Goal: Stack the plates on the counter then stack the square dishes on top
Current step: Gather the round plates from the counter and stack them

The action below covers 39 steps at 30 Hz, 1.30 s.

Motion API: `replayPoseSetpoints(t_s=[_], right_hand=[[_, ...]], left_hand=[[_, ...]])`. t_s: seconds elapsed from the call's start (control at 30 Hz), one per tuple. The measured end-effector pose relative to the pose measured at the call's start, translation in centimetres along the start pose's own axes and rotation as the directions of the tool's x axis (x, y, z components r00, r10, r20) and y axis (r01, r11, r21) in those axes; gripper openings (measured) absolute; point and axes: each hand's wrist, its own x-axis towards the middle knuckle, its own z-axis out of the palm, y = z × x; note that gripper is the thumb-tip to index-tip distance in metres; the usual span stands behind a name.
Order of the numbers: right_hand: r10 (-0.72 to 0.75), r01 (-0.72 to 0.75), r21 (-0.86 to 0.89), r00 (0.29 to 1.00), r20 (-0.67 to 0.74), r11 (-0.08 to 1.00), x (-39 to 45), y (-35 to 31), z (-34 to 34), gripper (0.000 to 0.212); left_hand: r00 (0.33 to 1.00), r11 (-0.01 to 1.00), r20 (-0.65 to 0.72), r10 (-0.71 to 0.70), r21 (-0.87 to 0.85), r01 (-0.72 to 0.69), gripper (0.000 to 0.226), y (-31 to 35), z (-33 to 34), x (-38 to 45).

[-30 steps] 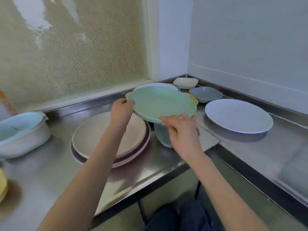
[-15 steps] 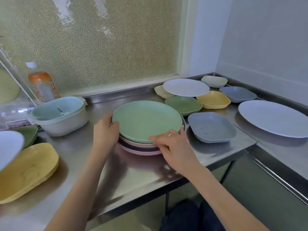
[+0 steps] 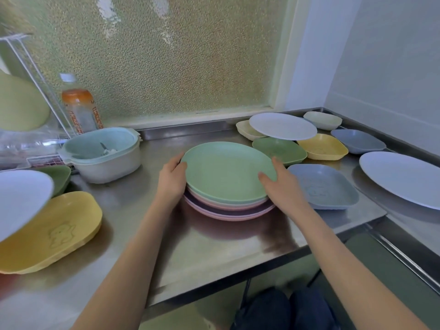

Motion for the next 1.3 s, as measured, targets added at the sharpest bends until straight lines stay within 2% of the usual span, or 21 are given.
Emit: replayPoseSetpoints(t_s=[0.13,0.3,0.57,0.73,0.83,0.93,1.1,1.23,1.3], right_hand=[[0.084,-0.071,0.118,0.991,-0.106,0.990,0.1,0.5,1.2,0.058],[0.064,-0.028,0.207,0.984,-0.167,0.978,-0.1,0.9,1.6,0.052],[0.071,-0.027,0.250,0.983,-0.169,0.968,-0.2,0.3,1.7,0.054],[0.021,0.014,0.287,0.993,-0.119,0.958,-0.8,-1.4,3.7,0.057],[-0.016,0.045,0.327,0.996,-0.090,0.944,-1.0,-2.5,5.4,0.058],[-0.038,0.059,0.342,0.997,-0.070,0.938,-1.2,-3.2,6.7,0.066],[-0.068,0.079,0.323,0.997,-0.044,0.943,-1.2,-3.8,7.3,0.061],[-0.038,0.048,0.238,0.998,-0.043,0.970,-1.2,-4.0,7.0,0.058],[-0.085,0.100,0.155,0.991,-0.104,0.983,-1.4,-4.1,7.2,0.059]], left_hand=[[1.000,0.999,0.001,0.026,-0.028,-0.026,0.044,-0.4,0.2,0.2],[0.999,0.999,-0.023,0.023,-0.038,-0.024,0.040,-0.6,0.4,0.3],[0.998,0.996,-0.063,-0.006,-0.094,0.000,0.034,-0.6,0.1,-0.3],[0.976,0.984,-0.194,-0.102,-0.161,0.071,0.030,-1.2,-2.6,-0.7],[0.959,0.979,-0.263,-0.103,-0.195,0.052,0.039,-1.0,-4.4,-1.6],[0.953,0.981,-0.289,-0.093,-0.189,0.039,0.036,-1.3,-6.1,-2.4],[0.926,0.991,-0.368,-0.080,-0.131,0.034,0.031,-0.8,-7.0,-4.1],[0.881,0.991,-0.471,0.053,0.133,0.011,0.023,0.2,-7.2,-5.7],[0.853,0.960,-0.503,0.137,0.281,0.011,0.026,0.5,-8.1,-6.5]])
